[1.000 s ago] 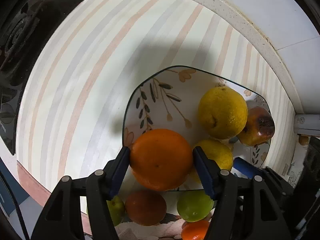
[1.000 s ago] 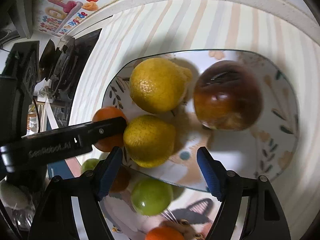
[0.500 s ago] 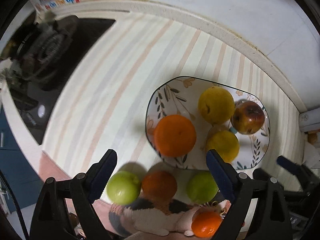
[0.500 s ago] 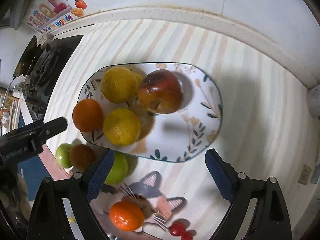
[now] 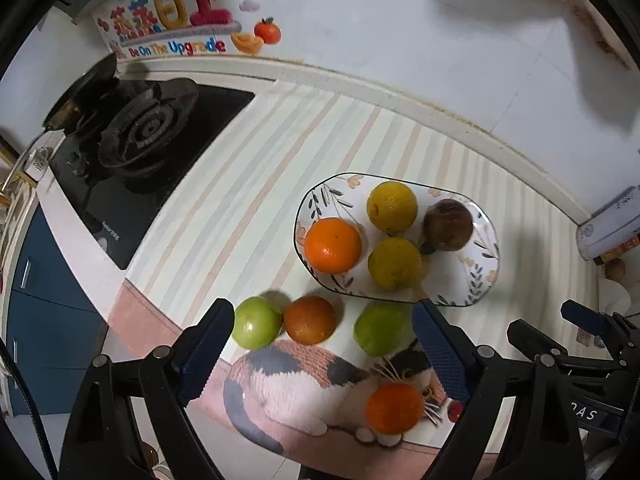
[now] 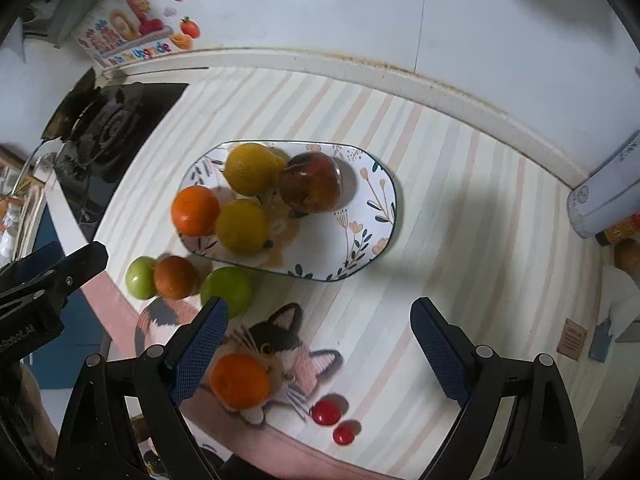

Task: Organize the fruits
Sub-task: 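Raise both tools away from the plate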

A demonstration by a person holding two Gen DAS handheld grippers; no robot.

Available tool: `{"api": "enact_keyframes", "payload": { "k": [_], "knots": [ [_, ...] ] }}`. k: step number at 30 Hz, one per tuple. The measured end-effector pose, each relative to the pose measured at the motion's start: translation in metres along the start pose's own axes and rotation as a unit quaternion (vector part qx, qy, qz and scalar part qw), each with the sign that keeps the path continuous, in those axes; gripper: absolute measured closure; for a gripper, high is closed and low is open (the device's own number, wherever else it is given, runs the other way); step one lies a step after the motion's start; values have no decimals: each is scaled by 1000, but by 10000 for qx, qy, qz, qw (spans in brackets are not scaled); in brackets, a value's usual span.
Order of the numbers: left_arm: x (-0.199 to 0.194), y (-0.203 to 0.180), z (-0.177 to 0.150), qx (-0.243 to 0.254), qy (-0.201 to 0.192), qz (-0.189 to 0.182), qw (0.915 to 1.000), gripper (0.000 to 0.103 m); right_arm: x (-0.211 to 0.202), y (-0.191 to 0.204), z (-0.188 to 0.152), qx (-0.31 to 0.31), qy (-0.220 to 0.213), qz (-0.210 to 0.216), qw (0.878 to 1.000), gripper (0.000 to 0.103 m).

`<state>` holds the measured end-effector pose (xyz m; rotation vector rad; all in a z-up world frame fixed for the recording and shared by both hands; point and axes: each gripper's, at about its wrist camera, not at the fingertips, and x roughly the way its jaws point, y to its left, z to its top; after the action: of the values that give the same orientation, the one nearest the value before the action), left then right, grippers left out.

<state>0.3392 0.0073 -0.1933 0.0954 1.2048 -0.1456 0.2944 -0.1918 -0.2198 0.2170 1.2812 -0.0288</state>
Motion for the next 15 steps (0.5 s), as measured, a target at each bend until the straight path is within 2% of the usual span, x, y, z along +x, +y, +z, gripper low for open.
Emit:
{"api": "enact_keyframes", "payload": {
  "k": [15],
  "knots": [
    [-84,-18,-44,-1,-593,-86,9982,12,-98,1,-40,-363,-607,117,9974,9]
  ]
}}
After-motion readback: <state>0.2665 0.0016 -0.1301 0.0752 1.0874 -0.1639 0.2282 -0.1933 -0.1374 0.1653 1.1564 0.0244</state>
